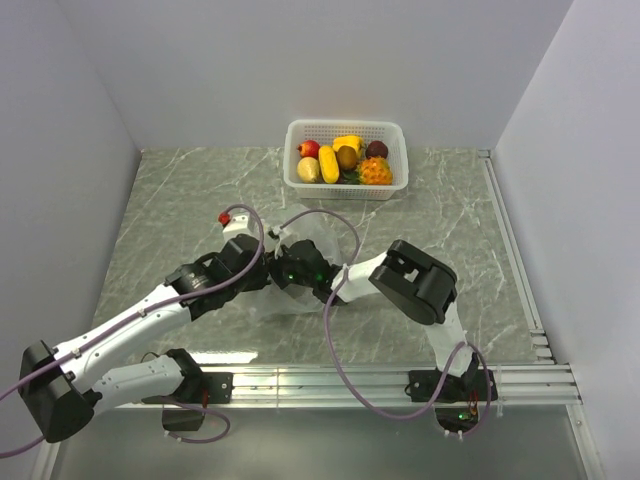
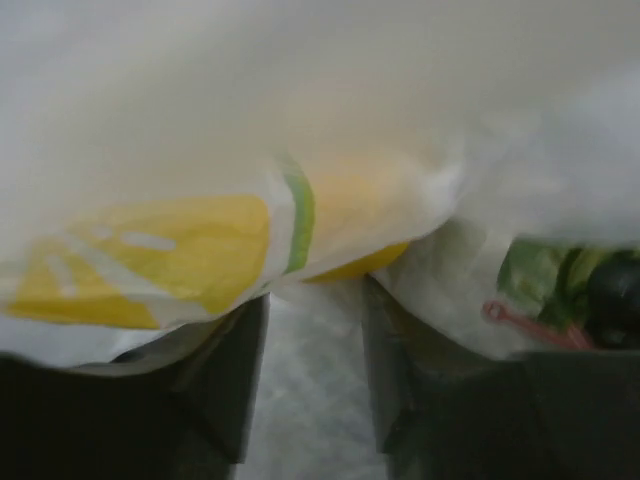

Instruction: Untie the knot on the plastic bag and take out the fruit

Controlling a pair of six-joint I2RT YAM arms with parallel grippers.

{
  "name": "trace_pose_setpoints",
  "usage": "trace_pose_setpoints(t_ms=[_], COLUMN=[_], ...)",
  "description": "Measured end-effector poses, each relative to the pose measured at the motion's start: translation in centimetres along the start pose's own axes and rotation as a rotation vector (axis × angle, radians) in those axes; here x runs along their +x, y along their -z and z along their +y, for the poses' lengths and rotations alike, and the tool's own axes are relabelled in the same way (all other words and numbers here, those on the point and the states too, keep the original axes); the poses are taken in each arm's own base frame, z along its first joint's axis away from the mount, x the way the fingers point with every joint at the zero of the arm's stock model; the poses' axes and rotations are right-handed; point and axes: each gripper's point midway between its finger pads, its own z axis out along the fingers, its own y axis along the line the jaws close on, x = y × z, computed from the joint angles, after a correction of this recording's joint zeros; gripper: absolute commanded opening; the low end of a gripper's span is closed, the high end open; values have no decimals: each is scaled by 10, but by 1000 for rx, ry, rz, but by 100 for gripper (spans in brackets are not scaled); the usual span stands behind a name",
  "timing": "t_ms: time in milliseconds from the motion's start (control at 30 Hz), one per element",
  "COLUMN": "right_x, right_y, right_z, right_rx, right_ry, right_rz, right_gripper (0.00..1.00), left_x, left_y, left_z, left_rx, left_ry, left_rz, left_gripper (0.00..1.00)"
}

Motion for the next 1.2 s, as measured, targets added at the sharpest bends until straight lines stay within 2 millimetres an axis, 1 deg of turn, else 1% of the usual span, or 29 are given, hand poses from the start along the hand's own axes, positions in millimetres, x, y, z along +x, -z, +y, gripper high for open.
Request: trace_pose_setpoints(t_ms=[33, 133, 167, 233, 300, 333, 367, 400, 467, 533, 567, 633, 700, 733, 800, 833, 867, 900, 967, 1033, 1133, 1200], right_x=[0, -4, -4, -4, -9, -13, -18, -22, -27, -27, -26, -22, -16, -13, -9, -8, -8, -9, -11, -6, 8, 12], right_y=[0, 2, 5, 13, 23, 27, 30, 32, 35, 38, 39, 41, 44, 47, 51, 53, 55, 56, 59, 61, 64, 67], right_z=[1, 7, 7, 10, 16, 19, 22, 25, 28, 27, 26, 21, 16, 11, 6, 5, 4, 4, 3, -1, -8, -11], right_rx=[-3, -31, -35, -43, -55, -61, -69, -75, -81, -78, -76, -64, -41, -21, 9, 17, 26, 34, 53, 83, 128, 158], right_ry=[-5, 0, 4, 11, 24, 29, 31, 30, 21, 5, -12, -44, -81, -101, -134, -143, -154, -163, -169, -172, -173, -173], right_rz=[0, -14, -14, -10, -17, -25, -36, -48, -62, -71, -74, -74, -73, -70, -68, -67, -70, -72, -72, -48, 0, 15], right_gripper=[28, 12, 9, 9, 14, 28, 39, 57, 70, 77, 78, 82, 84, 84, 84, 84, 84, 84, 84, 84, 84, 84], left_x=[0, 2, 2, 2, 2, 1, 0, 0, -2, -6, -11, -24, -38, -40, -33, -28, -21, -15, 3, 18, 29, 31], left_y=[0, 1, 1, 2, 3, 4, 4, 4, 5, 7, 9, 13, 22, 26, 34, 35, 34, 30, 19, 10, 7, 7], left_z=[-1, -2, 0, 5, 11, 12, 13, 13, 14, 15, 13, -1, -31, -46, -79, -86, -88, -86, -72, -59, -51, -49], left_rx=[7, 13, 10, -6, -24, -28, -31, -30, -36, -48, -51, -32, 25, 61, 164, 191, 204, 201, 173, 142, 134, 138], left_ry=[2, 2, 3, 1, -1, -2, -1, -1, -5, -22, -29, -47, -91, -100, -126, -129, -132, -125, -110, -89, -44, -17], left_rz=[2, 0, -4, -15, -24, -26, -31, -34, -40, -44, -50, -59, -81, -83, -78, -70, -57, -48, -19, 4, 17, 19], left_gripper=[1, 1, 0, 1, 1, 1, 1, 1, 1, 1, 1, 1, 1, 1, 1, 1, 1, 1, 1, 1, 1, 1])
